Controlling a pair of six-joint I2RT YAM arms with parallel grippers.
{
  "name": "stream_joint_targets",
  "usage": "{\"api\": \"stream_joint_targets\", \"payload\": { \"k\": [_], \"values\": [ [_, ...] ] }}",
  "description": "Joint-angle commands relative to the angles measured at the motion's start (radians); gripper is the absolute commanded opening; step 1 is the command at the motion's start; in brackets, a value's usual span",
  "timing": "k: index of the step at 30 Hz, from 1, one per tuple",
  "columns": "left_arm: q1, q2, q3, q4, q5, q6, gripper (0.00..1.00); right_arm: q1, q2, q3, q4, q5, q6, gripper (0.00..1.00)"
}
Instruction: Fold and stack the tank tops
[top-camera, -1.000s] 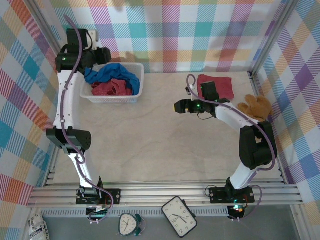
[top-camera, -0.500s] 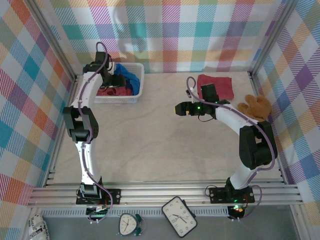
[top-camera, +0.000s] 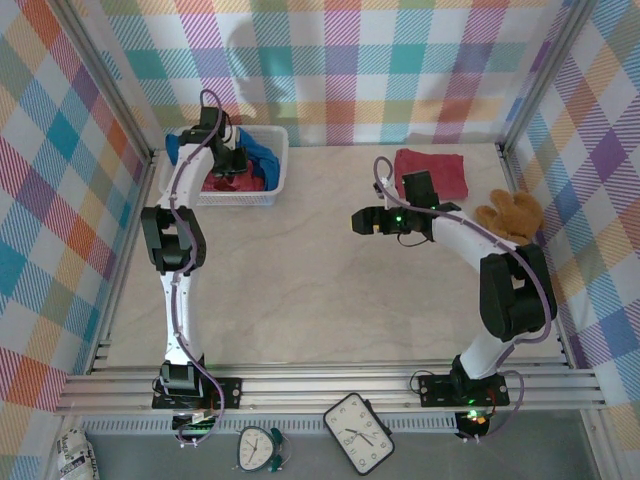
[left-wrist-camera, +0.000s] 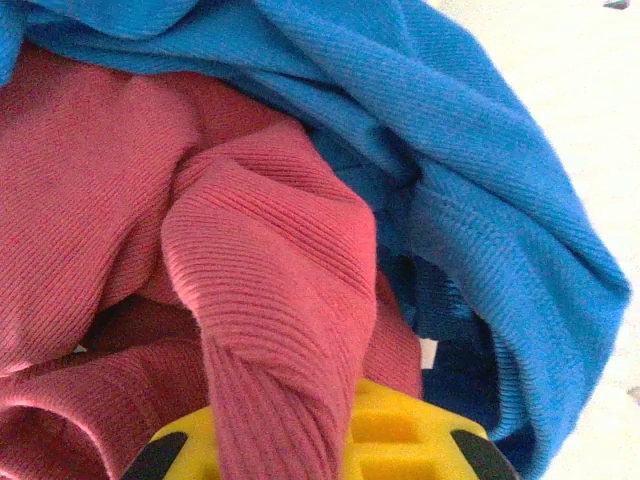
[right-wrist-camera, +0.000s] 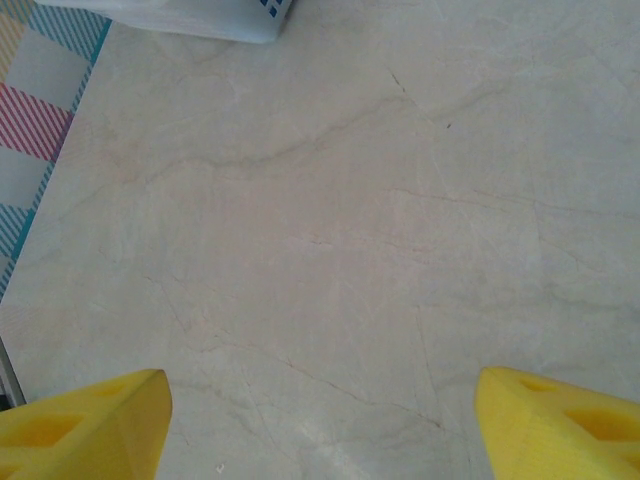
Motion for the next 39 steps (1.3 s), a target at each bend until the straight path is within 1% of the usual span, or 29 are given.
{"api": "stream_joint_targets", "payload": {
  "k": [1,8,11,15,17,21,23,25,27,30,32,33,35,37,39],
  "values": [
    [0.006,-0.138,0.056,0.019,0.037,-0.024,0.0,0.001,-0.041,-0.02,0.082,-0.048,0.034,0.8],
    [-0.002,-0.333,0.096,0.037,0.049,-0.058,0.0,0.002,-0.081,-0.031,0.178,-0.107,0.135,0.82],
    [-0.018,-0.421,0.114,0.049,0.02,-0.053,0.0,0.003,-0.108,-0.028,0.193,-0.109,0.162,0.83],
    [-0.04,-0.508,0.166,0.04,0.023,-0.055,0.0,0.002,-0.144,-0.021,0.199,-0.11,0.179,0.85],
    [-0.053,-0.536,0.201,0.021,0.048,-0.067,0.0,0.004,-0.161,-0.021,0.202,-0.107,0.186,0.94],
    [-0.101,-0.595,0.239,-0.033,0.097,-0.094,0.0,0.002,-0.197,-0.024,0.195,-0.109,0.188,0.95],
    [-0.14,-0.632,0.237,-0.048,0.122,-0.11,0.0,0.002,-0.223,-0.029,0.186,-0.105,0.174,0.95],
    [-0.199,-0.678,0.218,-0.054,0.121,-0.125,0.0,0.001,-0.246,-0.03,0.171,-0.112,0.15,0.95],
    [-0.246,-0.723,0.168,-0.037,0.118,-0.162,0.0,0.001,-0.267,-0.03,0.144,-0.108,0.121,0.95],
    [-0.304,-0.784,0.061,0.005,0.147,-0.225,0.0,0.001,-0.315,-0.044,0.121,-0.111,0.08,0.95],
    [-0.346,-0.832,-0.064,0.052,0.13,-0.264,0.0,0.001,-0.354,-0.064,0.109,-0.11,0.05,0.94],
    [-0.356,-0.857,-0.147,0.082,0.133,-0.301,0.0,0.002,-0.373,-0.077,0.103,-0.109,0.034,0.94],
    [-0.374,-0.911,-0.35,0.202,0.156,-0.375,0.0,0.001,-0.41,-0.112,0.093,-0.104,0.013,0.93],
    [-0.397,-0.949,-0.547,0.319,0.152,-0.436,0.0,0.003,-0.449,-0.16,0.088,-0.104,-0.005,0.91],
    [-0.402,-0.954,-0.683,0.387,0.163,-0.483,0.0,0.012,-0.476,-0.205,0.066,-0.085,-0.026,0.89]
  ]
}}
